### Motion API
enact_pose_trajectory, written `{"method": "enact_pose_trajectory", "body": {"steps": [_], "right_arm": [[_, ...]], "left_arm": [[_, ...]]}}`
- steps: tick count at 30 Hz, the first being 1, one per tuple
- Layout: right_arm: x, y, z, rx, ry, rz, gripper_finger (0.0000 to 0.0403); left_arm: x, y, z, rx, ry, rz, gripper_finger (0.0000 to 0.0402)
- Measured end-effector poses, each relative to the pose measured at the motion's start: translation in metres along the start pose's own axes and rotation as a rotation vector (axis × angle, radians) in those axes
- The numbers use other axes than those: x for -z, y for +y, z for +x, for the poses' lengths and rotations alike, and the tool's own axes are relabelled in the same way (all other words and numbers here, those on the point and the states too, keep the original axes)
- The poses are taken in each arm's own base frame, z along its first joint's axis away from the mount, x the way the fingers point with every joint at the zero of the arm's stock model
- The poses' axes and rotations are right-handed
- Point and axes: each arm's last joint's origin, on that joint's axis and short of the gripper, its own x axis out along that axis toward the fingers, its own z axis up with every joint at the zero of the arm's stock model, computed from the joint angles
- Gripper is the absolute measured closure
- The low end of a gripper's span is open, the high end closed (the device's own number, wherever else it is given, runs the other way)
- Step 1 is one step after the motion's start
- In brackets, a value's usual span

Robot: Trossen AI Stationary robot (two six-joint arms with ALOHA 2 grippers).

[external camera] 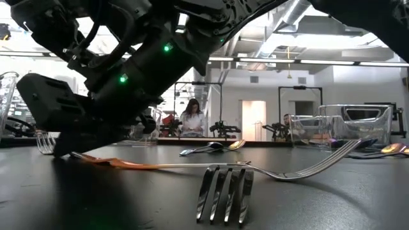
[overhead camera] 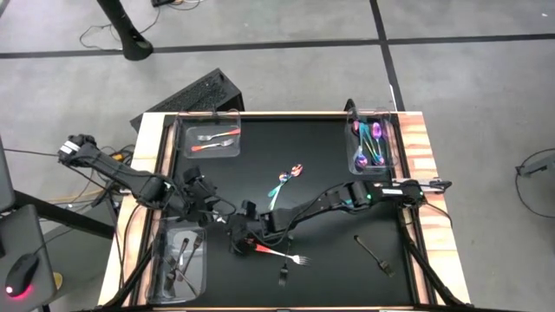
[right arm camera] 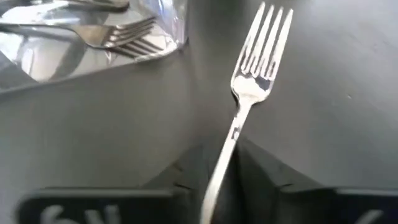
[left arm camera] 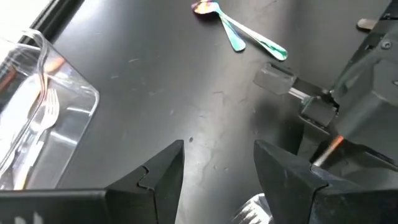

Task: Sort silverware by color (type)
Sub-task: Put the orange fork into the top left transparent bin

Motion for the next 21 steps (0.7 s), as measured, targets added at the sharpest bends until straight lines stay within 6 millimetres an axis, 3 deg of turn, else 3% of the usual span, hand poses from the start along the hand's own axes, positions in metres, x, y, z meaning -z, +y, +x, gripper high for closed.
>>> {"method": "enact_pose_trajectory", "body": {"steps": [4, 10, 17, 21], "right_arm": [[0.002, -0.002, -0.001, 0.010, 0.031, -0.012, 0.0385], [0.000, -0.007, -0.007, 0.084, 0.064, -0.013, 0.0389], [-0.003, -0.029, -0.036, 0.311, 0.154, -0.093, 0.0394], [-0.003, -0.045, -0.062, 0.340, 0.109, -0.037, 0.0394]], "left_arm": [[0.001, -0.001, -0.001, -0.015, -0.018, -0.021, 0.0220], [0.002, -0.003, -0.003, -0.006, -0.021, -0.047, 0.0220], [0.010, -0.005, -0.007, -0.012, 0.008, -0.074, 0.0220], [0.015, -0.006, -0.010, -0.035, -0.003, -0.099, 0.0220]]}}
